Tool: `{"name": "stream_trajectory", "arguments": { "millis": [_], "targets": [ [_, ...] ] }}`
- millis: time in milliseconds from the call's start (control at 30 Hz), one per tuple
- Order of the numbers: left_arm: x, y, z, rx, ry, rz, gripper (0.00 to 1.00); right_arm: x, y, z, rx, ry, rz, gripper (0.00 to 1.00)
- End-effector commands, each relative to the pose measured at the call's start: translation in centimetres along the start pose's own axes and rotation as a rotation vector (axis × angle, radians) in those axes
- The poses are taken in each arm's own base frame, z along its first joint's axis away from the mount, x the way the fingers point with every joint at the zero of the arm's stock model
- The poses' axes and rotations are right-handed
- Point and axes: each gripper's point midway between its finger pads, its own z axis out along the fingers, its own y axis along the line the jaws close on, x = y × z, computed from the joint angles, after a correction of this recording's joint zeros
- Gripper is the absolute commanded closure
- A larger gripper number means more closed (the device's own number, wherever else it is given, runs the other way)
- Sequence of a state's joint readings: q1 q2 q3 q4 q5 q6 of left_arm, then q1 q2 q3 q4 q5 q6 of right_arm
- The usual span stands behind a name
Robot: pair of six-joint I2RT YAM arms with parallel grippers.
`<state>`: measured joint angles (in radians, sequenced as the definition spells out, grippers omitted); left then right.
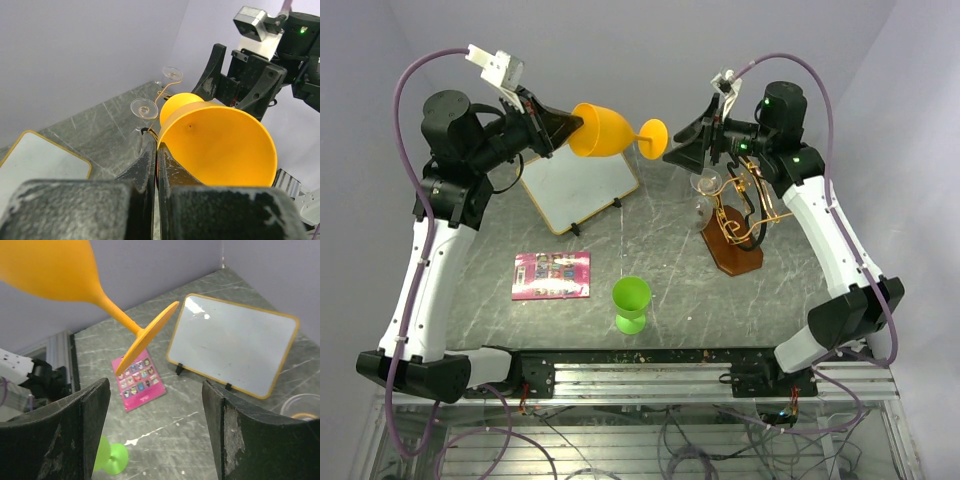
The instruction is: Place the wine glass upside down on the wine glass rack
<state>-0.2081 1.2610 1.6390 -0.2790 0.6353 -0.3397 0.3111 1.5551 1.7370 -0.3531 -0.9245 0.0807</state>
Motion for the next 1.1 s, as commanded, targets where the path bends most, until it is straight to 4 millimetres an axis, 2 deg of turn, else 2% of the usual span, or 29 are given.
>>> {"name": "stream_trajectory", "arguments": {
  "millis": [0, 100, 200, 433, 533, 833, 1067],
  "targets": [
    [-0.6, -0.4, 0.4, 0.050, -0.032, 0.039, 0.93, -0.7, 1.3, 1.0, -0.083, -0.043, 0.072, 0.28],
    [-0.3, -0.5, 0.6, 0.059, -0.027, 0.049, 0.93, -0.6, 1.4, 1.5, -0.091, -0.046, 0.104, 0.32],
    [0.2, -0.6, 0.9, 0.068, -0.016, 0.070, 0.93, -0.9, 1.2, 1.9, -0.085, -0.057, 0.143, 0.39],
    [0.6, -0.2, 1.2, 0.044, -0.007, 0.116, 0.93, -0.9, 0.0, 2.2, -0.010, -0.072, 0.213, 0.66],
    [0.8, -0.2, 1.3, 0.047, -0.003, 0.125, 0.93, -0.6, -0.6, 2.3, 0.017, -0.069, 0.227, 0.73],
    [1.3, 0.2, 1.4, 0.027, 0.002, 0.166, 0.93, 0.3, -1.5, 2.5, 0.069, -0.061, 0.276, 0.84],
    [1.1, 0.4, 1.5, -0.002, 0.008, 0.226, 0.93, 1.4, -1.8, 2.8, 0.075, -0.051, 0.341, 0.80]
  ]
}}
